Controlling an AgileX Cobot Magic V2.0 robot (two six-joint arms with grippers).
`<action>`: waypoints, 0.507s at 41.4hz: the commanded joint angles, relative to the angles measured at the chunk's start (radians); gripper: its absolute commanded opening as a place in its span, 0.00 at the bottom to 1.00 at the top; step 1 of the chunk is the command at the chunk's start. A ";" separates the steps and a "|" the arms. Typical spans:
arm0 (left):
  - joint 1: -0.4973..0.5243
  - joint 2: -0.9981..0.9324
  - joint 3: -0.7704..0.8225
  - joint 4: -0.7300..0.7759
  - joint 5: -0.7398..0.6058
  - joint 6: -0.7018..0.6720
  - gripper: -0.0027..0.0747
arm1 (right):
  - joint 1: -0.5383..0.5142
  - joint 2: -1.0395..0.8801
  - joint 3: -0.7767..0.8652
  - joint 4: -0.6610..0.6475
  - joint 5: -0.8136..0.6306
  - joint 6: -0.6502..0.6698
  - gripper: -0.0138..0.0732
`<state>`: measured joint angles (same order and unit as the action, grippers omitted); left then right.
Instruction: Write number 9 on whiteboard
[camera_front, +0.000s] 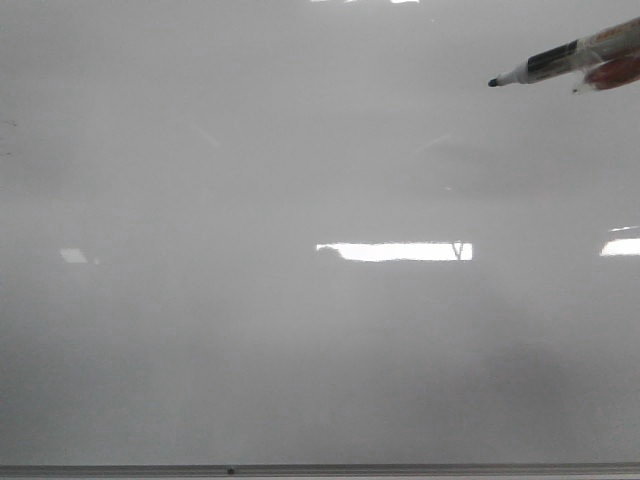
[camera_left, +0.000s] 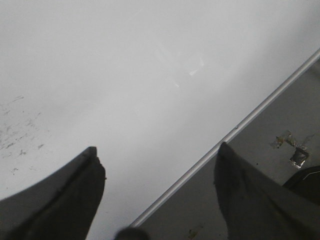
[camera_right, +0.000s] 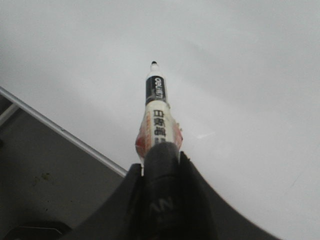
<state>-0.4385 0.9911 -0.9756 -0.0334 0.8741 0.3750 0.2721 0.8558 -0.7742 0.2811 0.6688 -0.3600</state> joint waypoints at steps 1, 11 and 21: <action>0.009 -0.009 -0.021 -0.020 -0.079 -0.015 0.63 | -0.009 0.023 -0.019 0.026 -0.158 0.004 0.08; 0.009 0.009 -0.021 -0.024 -0.094 -0.015 0.63 | -0.009 0.116 -0.039 0.027 -0.288 0.004 0.08; 0.009 0.011 -0.021 -0.024 -0.095 -0.015 0.63 | -0.009 0.214 -0.107 0.027 -0.322 0.004 0.08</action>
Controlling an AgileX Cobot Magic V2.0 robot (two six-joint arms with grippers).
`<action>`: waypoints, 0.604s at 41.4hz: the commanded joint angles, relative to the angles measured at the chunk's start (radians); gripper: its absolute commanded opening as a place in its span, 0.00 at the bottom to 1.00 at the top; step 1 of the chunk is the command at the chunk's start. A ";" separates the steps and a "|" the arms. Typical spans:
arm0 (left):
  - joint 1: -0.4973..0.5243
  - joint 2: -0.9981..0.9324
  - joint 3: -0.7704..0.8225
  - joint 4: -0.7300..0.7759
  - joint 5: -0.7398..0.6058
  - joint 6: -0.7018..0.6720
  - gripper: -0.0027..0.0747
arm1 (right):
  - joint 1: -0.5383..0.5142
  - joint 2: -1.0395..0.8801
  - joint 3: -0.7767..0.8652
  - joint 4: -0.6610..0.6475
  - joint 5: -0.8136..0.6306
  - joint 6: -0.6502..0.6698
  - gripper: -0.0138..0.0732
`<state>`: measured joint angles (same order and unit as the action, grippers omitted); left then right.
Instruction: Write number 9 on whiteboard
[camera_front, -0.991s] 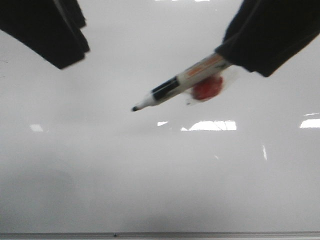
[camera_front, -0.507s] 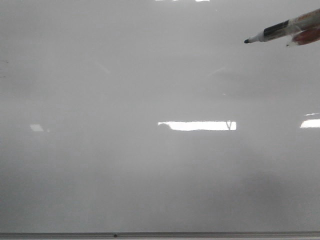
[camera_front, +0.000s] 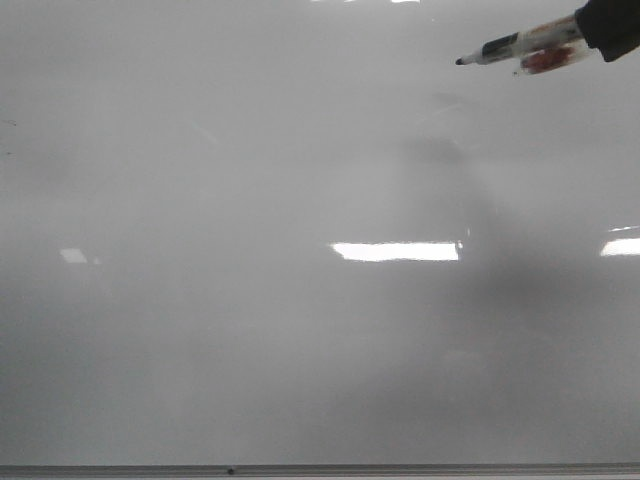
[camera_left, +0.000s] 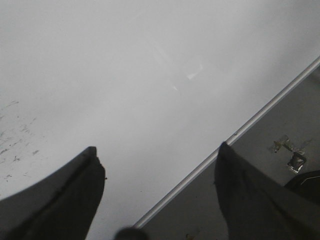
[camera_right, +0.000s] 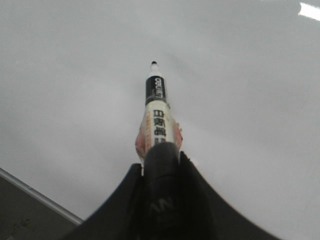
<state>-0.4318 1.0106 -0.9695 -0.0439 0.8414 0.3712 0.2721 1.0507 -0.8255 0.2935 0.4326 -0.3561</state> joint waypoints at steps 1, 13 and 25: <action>0.002 -0.008 -0.027 -0.013 -0.062 -0.012 0.63 | -0.009 0.029 -0.065 0.015 -0.087 0.000 0.08; 0.002 -0.008 -0.027 -0.017 -0.064 -0.012 0.63 | 0.023 0.191 -0.201 0.015 -0.083 -0.014 0.08; 0.002 -0.008 -0.027 -0.028 -0.064 -0.012 0.63 | 0.046 0.294 -0.223 -0.007 0.062 -0.039 0.08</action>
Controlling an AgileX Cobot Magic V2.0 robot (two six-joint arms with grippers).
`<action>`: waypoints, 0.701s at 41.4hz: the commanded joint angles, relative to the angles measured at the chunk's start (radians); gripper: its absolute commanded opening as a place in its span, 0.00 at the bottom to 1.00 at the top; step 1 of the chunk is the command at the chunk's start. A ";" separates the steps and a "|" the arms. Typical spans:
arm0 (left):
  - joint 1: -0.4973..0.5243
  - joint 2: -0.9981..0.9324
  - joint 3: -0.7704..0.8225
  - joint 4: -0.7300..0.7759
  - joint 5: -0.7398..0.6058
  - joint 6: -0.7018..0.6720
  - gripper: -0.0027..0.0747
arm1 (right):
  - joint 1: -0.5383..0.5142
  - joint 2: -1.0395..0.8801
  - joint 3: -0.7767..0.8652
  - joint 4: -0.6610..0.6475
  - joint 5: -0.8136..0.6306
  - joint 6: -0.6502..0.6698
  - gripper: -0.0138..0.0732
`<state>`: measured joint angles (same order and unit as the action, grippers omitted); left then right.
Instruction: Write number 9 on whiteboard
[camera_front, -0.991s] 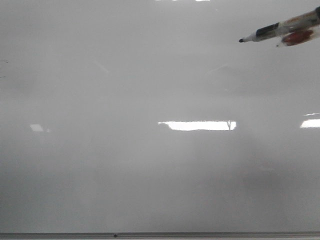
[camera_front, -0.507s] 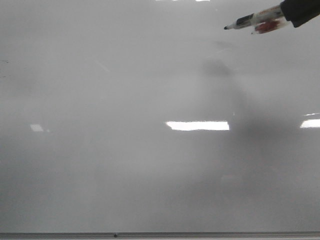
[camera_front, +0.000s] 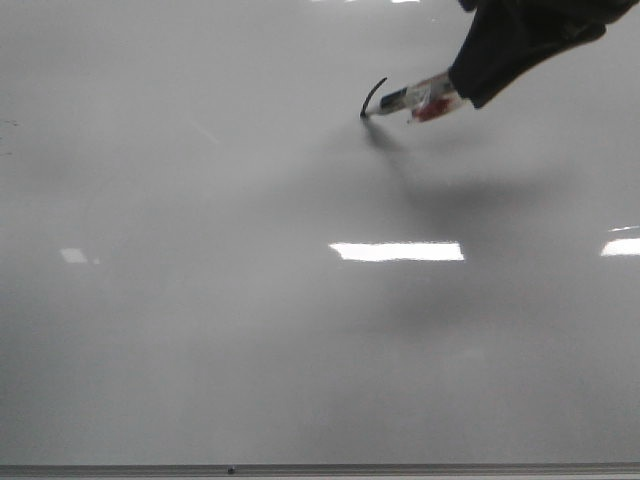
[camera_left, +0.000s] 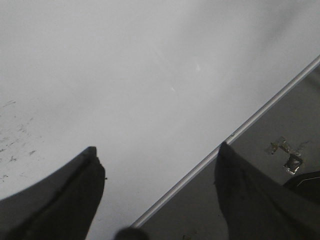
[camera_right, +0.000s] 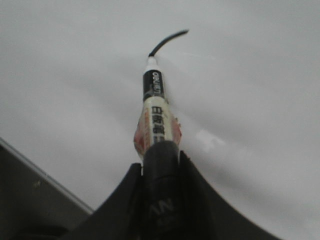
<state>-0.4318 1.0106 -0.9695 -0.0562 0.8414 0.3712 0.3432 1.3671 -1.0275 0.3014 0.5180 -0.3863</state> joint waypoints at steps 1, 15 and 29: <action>0.002 -0.008 -0.027 -0.016 -0.064 -0.012 0.63 | -0.035 -0.025 -0.021 -0.015 -0.019 -0.009 0.08; 0.002 -0.008 -0.027 -0.016 -0.062 -0.012 0.63 | -0.094 -0.083 -0.048 -0.016 -0.055 -0.011 0.08; 0.002 -0.008 -0.027 -0.016 -0.062 -0.012 0.63 | -0.082 -0.015 0.015 -0.016 0.096 -0.015 0.08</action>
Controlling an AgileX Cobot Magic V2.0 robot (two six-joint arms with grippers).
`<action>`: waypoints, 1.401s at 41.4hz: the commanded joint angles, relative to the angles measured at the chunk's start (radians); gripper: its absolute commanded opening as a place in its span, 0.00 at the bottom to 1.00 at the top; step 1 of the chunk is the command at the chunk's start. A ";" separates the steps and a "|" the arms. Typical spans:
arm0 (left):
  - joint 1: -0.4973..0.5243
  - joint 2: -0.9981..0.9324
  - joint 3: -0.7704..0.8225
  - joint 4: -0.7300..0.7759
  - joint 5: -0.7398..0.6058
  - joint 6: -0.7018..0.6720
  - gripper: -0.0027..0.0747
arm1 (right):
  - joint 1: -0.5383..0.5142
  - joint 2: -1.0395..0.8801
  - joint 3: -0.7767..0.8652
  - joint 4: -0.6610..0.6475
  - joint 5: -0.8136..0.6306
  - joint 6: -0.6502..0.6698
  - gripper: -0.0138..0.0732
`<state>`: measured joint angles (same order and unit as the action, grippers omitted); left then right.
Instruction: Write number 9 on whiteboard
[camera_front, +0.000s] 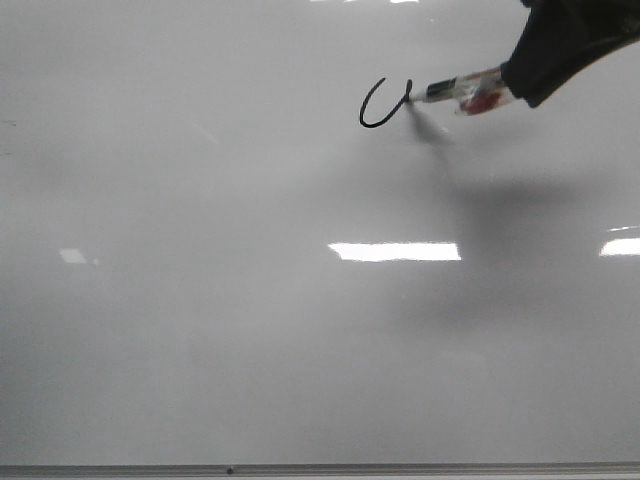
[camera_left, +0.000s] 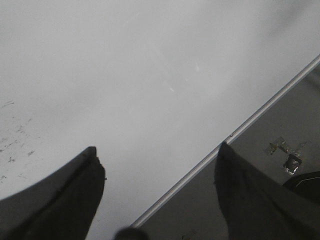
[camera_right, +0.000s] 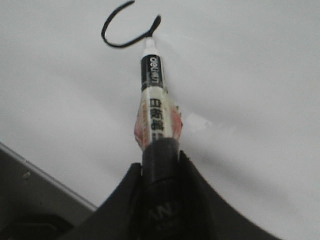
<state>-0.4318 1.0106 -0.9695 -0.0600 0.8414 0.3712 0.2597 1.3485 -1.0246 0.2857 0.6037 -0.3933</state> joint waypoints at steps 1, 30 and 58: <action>0.002 -0.008 -0.027 -0.012 -0.062 -0.012 0.63 | 0.005 0.010 0.029 -0.001 0.013 -0.011 0.08; -0.270 0.117 -0.124 -0.309 0.023 0.421 0.63 | 0.239 -0.277 0.064 0.055 0.404 -0.365 0.08; -0.474 0.450 -0.290 -0.358 -0.020 0.542 0.58 | 0.264 -0.291 0.064 0.098 0.423 -0.381 0.08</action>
<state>-0.8999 1.4900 -1.2235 -0.3685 0.8658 0.8987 0.5210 1.0765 -0.9296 0.3525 1.0597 -0.7598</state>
